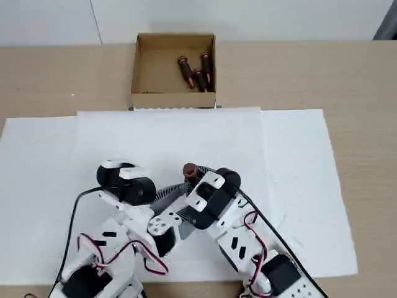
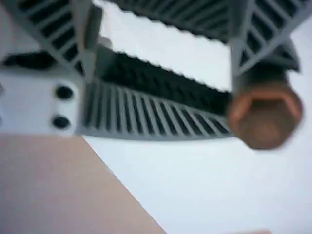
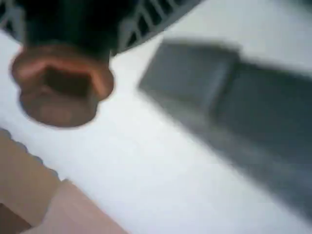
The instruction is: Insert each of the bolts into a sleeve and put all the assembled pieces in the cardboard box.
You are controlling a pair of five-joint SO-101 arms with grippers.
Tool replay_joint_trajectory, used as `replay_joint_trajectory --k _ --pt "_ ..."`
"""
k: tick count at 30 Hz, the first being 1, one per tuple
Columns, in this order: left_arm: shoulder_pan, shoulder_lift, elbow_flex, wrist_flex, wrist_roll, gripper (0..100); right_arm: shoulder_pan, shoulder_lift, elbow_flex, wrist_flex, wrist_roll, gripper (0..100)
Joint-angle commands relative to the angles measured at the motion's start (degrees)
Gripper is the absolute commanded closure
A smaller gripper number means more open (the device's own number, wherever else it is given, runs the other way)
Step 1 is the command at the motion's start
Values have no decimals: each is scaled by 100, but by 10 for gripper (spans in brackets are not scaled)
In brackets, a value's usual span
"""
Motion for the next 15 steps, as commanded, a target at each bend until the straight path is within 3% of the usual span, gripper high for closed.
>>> replay_joint_trajectory --k 1,5,15 --pt "-404 -26 -330 0 -440 861 48 -48 -334 -171 44 995" --pt "-862 -26 -541 -158 -677 998 75 -48 -325 -171 44 995" --pt "-1881 -26 -48 -202 -1354 994 1130 -48 18 -163 0 995"
